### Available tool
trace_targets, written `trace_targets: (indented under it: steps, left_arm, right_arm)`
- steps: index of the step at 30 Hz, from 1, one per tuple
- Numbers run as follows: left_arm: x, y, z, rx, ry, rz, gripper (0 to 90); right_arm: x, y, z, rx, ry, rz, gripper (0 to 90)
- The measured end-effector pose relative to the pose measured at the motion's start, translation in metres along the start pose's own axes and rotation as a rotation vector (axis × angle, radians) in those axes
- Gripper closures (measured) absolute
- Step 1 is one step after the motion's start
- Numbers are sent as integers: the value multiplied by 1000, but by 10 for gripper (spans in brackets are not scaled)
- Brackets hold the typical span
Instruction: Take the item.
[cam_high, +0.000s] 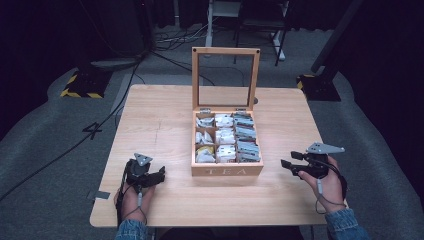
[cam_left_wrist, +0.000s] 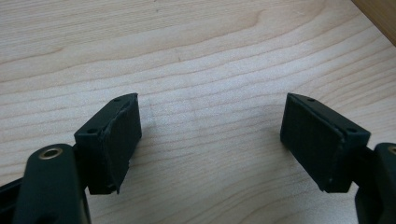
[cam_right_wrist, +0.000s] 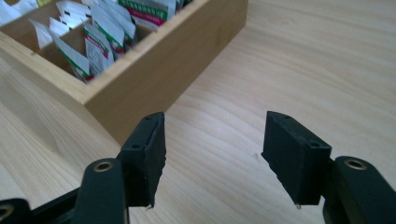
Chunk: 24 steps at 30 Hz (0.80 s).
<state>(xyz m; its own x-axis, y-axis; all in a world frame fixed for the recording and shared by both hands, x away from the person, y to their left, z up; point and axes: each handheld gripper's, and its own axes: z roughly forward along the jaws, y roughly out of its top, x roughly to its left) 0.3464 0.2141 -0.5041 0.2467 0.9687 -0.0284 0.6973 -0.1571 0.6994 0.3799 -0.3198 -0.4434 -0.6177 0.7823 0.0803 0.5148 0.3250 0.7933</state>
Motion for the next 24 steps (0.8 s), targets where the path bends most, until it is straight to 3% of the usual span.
trace_targets:
  steps: [4, 10, 18, 21, 24]
  left_arm:
    - [0, 0, 0, 0, 0, 0, 210]
    - [0, 0, 0, 2, -2, 2, 210]
    - [-1, -3, -3, 0, -10, 4, 210]
    - [-1, -3, -3, -1, -8, 5, 210]
    - [0, -2, -2, 1, -5, 6, 209]
  right_arm:
    - [6, 17, -3, -8, 5, -34, 402]
    - [15, 36, -2, -1, 69, -59, 409]
    - [24, 56, 2, -15, 112, -74, 427]
    - [32, 68, 7, -41, 187, -49, 437]
    - [42, 77, 12, -46, 201, -70, 444]
